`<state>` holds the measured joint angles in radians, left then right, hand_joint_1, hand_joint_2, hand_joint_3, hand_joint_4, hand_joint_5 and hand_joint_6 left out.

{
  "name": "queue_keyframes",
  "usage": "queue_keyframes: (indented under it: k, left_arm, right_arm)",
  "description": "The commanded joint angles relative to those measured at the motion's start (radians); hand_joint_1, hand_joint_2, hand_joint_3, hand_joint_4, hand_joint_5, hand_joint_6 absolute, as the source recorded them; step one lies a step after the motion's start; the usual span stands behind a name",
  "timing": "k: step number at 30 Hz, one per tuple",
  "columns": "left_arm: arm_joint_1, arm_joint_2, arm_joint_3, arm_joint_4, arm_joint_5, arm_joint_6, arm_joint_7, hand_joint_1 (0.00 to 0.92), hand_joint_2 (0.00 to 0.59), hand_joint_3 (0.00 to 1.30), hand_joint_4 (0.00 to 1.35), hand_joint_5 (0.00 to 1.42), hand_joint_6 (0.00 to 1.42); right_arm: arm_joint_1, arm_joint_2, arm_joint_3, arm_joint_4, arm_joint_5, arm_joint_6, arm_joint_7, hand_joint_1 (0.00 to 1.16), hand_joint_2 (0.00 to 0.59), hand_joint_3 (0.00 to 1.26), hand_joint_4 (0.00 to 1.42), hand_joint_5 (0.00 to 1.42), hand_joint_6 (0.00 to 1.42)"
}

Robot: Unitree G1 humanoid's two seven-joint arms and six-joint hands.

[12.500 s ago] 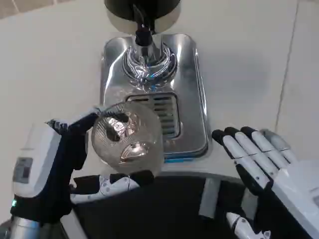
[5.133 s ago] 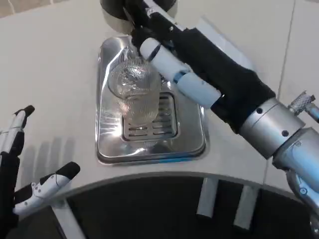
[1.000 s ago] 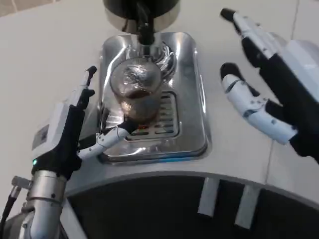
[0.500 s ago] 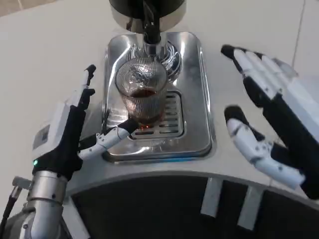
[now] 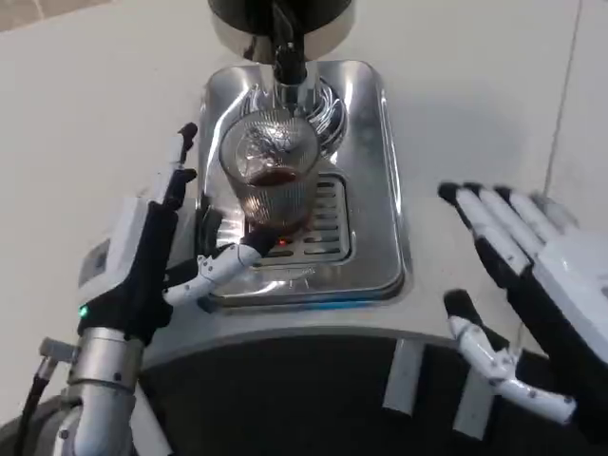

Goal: Grasp the cup under the faucet to collect the drink, then remove the cup.

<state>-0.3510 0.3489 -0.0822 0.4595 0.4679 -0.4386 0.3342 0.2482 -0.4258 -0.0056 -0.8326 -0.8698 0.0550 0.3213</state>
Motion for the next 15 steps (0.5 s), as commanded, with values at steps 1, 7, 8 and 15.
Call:
queue_keyframes:
  k: [1, 7, 8, 15]
  left_arm:
    - [-0.015, -0.013, -0.011, 0.014, 0.002, -0.014, 0.009, 0.132, 0.009, 0.03, 0.00, 0.18, 0.16]
    - [-0.038, -0.034, -0.021, 0.027, 0.006, -0.015, 0.020, 0.131, 0.005, 0.04, 0.00, 0.19, 0.17]
    - [-0.044, -0.038, -0.024, 0.032, 0.008, -0.014, 0.020, 0.131, 0.005, 0.04, 0.00, 0.19, 0.17]
    - [-0.108, -0.052, -0.042, 0.101, 0.021, 0.003, 0.013, 0.280, 0.033, 0.09, 0.00, 0.19, 0.18]
  right_arm:
    - [0.047, 0.003, -0.018, 0.019, -0.017, -0.050, -0.048, 0.19, 0.586, 0.00, 0.00, 0.00, 0.00]
    - [0.097, 0.017, -0.015, 0.024, -0.038, -0.071, -0.058, 0.20, 0.586, 0.00, 0.00, 0.00, 0.00]
    - [0.104, 0.024, -0.011, 0.017, -0.040, -0.070, -0.057, 0.20, 0.586, 0.00, 0.00, 0.00, 0.00]
    - [0.105, 0.073, 0.007, -0.021, -0.052, -0.051, -0.022, 0.20, 0.585, 0.00, 0.00, 0.00, 0.00]
